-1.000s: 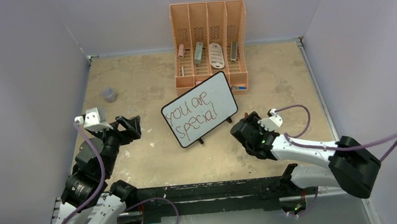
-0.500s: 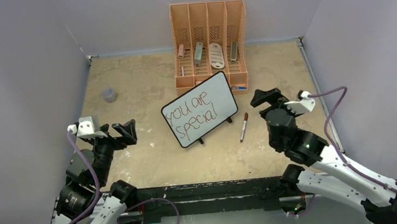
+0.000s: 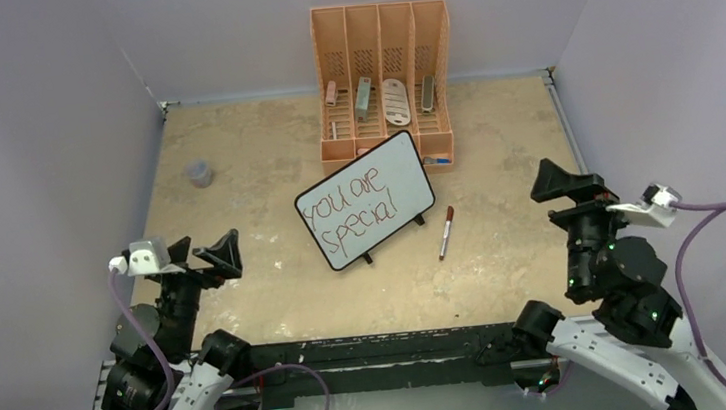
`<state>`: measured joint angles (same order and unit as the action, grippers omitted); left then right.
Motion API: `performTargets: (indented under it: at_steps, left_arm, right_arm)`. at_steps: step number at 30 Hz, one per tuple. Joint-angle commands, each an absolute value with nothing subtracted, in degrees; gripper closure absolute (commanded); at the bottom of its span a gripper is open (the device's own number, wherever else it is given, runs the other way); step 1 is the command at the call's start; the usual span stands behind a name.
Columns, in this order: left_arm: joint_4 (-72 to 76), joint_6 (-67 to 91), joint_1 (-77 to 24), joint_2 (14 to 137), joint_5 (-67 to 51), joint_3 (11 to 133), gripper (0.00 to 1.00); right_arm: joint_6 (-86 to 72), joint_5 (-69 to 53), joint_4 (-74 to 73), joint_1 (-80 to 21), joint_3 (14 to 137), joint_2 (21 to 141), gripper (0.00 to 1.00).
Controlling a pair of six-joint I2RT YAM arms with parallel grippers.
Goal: Write a sentence on the whiteboard
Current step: Reset both arms
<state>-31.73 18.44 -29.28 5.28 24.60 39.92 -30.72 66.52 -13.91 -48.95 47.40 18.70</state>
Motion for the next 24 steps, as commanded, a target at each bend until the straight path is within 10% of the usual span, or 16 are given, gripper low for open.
performTargets:
  at_steps: [1, 24]
  left_arm:
    - [-28.0, 18.1, -29.0, 2.8, 26.1, 39.1, 0.02]
    - [-25.6, 17.1, -29.0, 0.4, 25.8, 36.9, 0.01]
  right_arm:
    - [-21.3, 66.3, -6.8, -48.9, 44.0, 14.1, 0.01]
    - [-18.9, 65.2, -3.3, -48.9, 41.7, 17.7, 0.01]
